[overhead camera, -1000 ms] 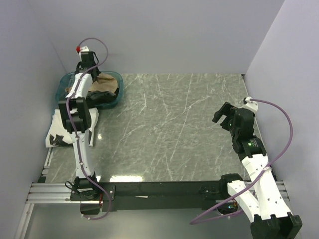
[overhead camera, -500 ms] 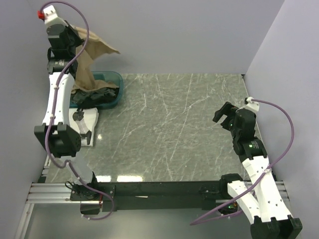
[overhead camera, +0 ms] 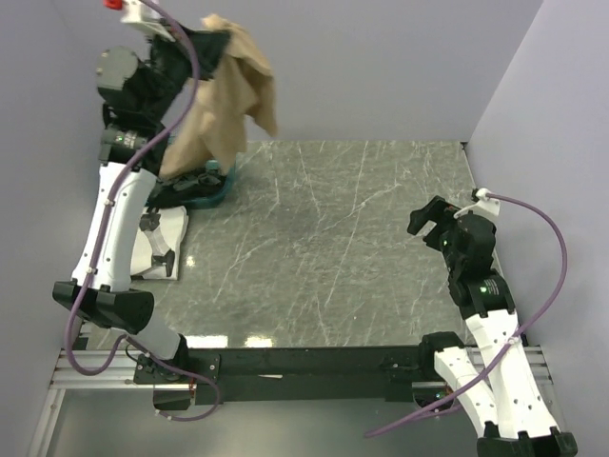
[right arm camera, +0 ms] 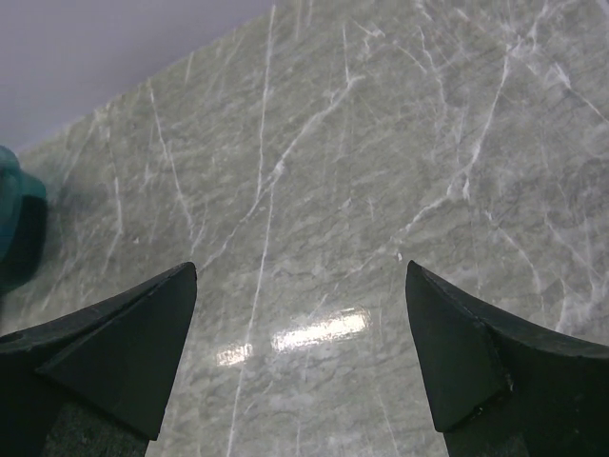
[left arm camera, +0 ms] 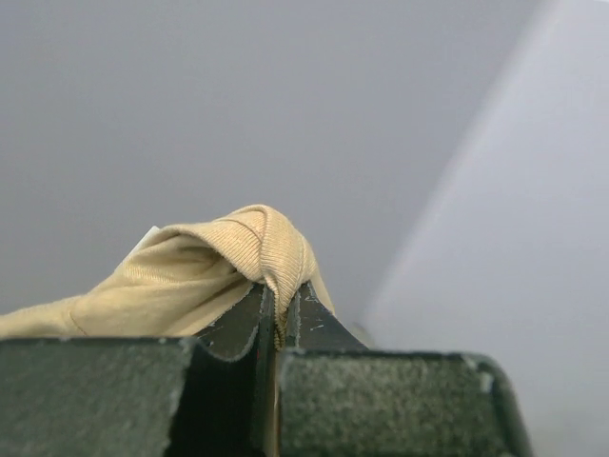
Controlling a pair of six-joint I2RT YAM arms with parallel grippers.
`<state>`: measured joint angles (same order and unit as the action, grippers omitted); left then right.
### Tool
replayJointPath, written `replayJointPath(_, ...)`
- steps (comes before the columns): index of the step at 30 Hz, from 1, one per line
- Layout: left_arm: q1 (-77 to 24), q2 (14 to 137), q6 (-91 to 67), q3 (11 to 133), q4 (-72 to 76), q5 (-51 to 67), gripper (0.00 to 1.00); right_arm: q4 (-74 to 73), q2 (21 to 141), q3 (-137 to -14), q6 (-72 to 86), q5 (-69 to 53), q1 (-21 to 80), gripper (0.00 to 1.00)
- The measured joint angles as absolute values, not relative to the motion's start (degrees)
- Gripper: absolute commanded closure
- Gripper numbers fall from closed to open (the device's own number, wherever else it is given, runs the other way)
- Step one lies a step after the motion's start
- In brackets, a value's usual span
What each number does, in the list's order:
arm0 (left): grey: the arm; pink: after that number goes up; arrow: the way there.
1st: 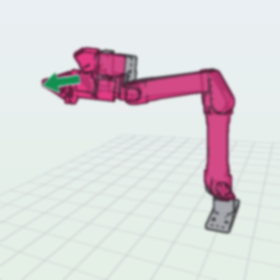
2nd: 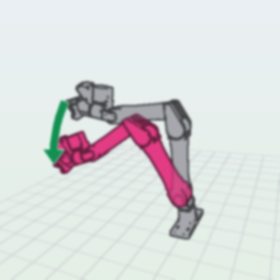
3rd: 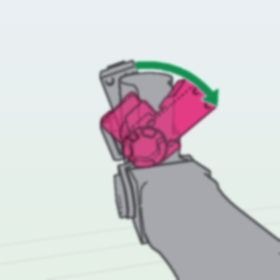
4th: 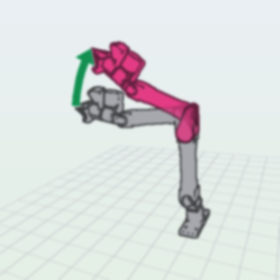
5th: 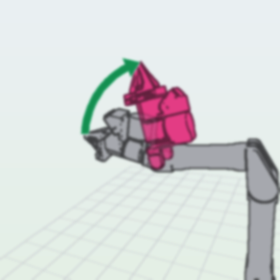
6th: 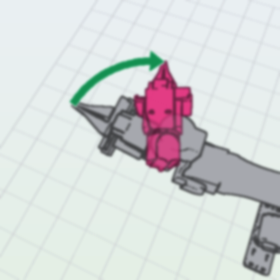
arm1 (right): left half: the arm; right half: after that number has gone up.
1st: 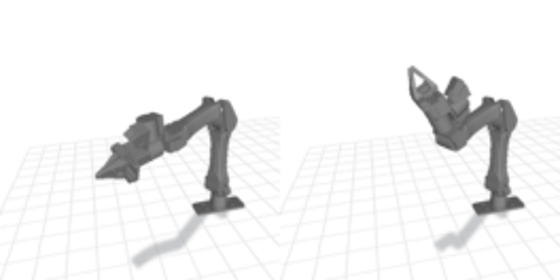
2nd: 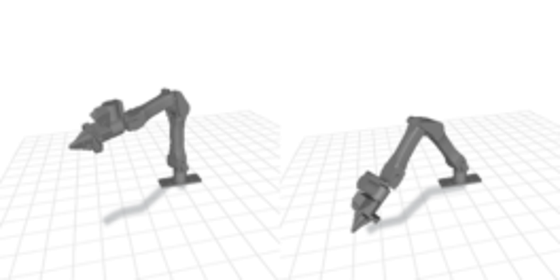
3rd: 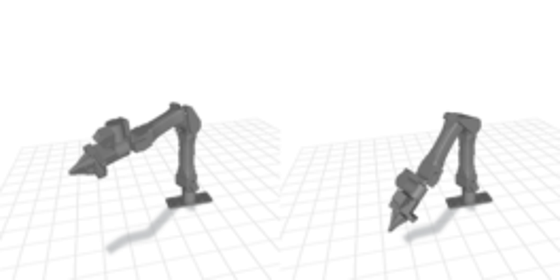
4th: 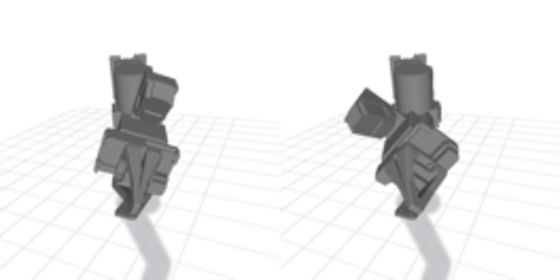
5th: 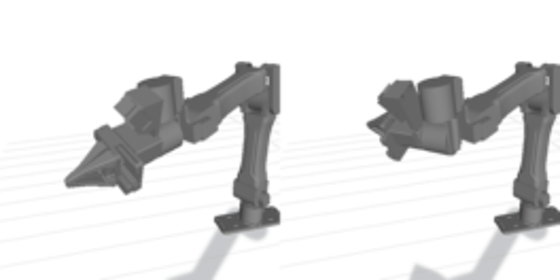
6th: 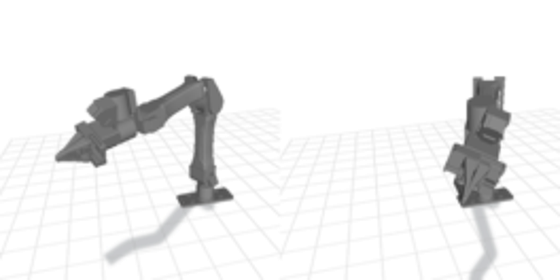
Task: Fold and stack the t-shirts
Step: Move the tshirt to the center of the board
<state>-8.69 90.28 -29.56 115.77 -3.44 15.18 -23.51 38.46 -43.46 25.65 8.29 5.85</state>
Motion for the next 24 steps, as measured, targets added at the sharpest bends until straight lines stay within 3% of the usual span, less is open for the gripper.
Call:
replayJointPath(13,-24.99,89.69,-35.92,118.87,3.46,32.8,0.99,-22.76,34.0,-41.93,25.65,9.5,5.85,0.04)
replayJointPath(17,-26.48,84.14,-36.67,109.08,8.43,31.83,0.97,-22.68,33.01,-41.43,25.65,9.54,5.85,0.04)
replayJointPath(20,-26.59,79.46,-36.64,98.65,11.51,27.46,0.81,-22.5,32.45,-40.49,25.65,9.26,5.85,0.04)
replayJointPath(22,-26.61,77.54,-36.51,91.37,12.49,22.46,0.65,-22.39,32.51,-40.23,25.65,8.82,5.85,0.04)
replayJointPath(23,-26.63,77.38,-36.42,87.88,13.06,19.38,0.52,-22.37,32.8,-40.21,25.65,8.43,5.85,0.04)
replayJointPath(24,-26.61,77.78,-36.32,85.34,12.64,16.58,0.28,-22.33,32.88,-40.21,25.63,8.19,5.85,0.04)
